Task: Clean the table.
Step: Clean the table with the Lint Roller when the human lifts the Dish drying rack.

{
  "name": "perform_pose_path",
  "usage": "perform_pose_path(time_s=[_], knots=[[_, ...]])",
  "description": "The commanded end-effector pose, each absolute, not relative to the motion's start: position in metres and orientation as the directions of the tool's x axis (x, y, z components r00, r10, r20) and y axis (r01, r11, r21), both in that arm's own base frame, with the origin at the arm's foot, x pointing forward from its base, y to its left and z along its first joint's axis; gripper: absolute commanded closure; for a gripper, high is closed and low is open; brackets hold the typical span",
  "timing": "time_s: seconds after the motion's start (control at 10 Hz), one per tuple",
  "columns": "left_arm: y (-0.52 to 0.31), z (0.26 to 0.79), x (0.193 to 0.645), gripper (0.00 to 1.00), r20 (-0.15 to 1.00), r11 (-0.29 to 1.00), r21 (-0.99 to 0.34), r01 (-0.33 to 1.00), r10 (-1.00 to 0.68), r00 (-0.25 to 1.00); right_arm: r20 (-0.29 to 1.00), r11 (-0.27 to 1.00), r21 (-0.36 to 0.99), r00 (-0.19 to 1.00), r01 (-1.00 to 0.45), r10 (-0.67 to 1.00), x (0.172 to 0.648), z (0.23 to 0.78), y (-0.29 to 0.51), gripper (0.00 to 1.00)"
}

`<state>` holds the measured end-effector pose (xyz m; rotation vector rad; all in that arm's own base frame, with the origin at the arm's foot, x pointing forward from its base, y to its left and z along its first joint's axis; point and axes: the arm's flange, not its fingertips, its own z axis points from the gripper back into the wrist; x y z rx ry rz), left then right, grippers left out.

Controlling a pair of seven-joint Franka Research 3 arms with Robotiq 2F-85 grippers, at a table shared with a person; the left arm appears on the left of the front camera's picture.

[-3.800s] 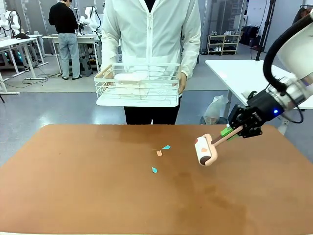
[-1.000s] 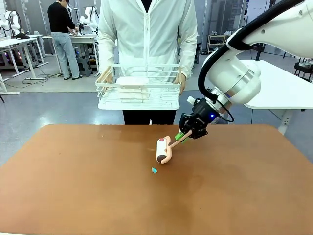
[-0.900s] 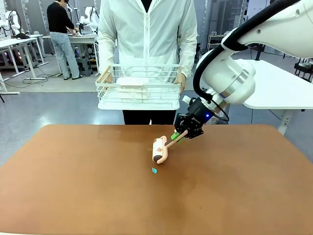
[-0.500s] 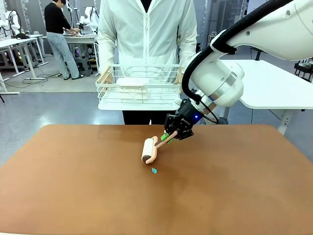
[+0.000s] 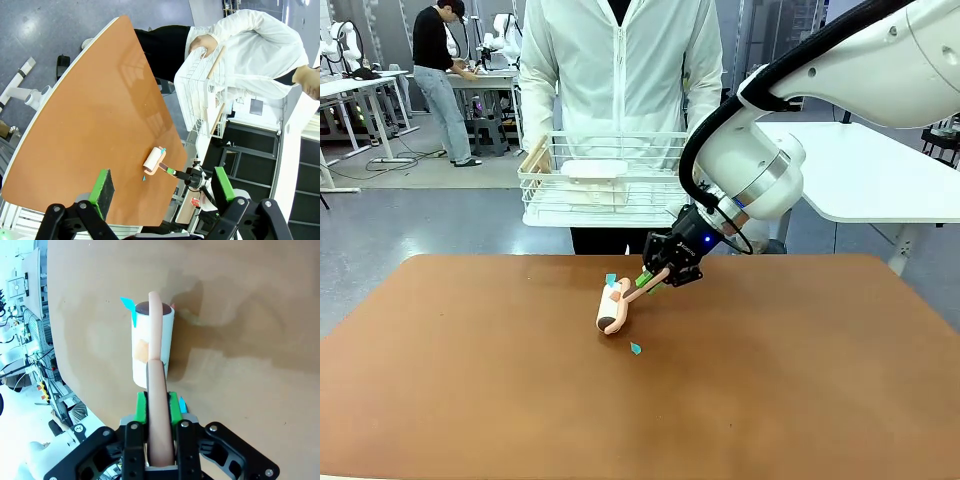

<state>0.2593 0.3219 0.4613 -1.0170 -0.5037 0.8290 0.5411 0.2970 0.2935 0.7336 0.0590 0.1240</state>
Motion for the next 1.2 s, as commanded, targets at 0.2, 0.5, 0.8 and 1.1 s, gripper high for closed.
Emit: perform_pose_path(time_s=[0.2,0.5,0.8,1.1], knots=[[0.326,0.462,0.258,0.0,0.009,0.271,-0.901,-0.34,0.794,0.608,-0.042,0.753,0.65,0.984,-0.102,0.17,0.51,0.327,0.276,0.79],[0.326,0.462,0.258,0.0,0.009,0.271,-0.901,-0.34,0.794,0.608,-0.069,0.776,0.618,0.974,-0.127,0.214,0.499,0.39,0.222,0.79],[0.326,0.462,0.258,0.0,0.009,0.271,-0.901,-0.34,0.794,0.608,-0.077,0.81,0.584,0.989,-0.056,0.124,0.479,0.426,0.148,0.79],[0.326,0.462,0.258,0.0,0.009,0.271,-0.901,-0.34,0.794,0.608,-0.056,0.829,0.56,0.998,0.009,0.026,0.452,0.429,0.074,0.79]])
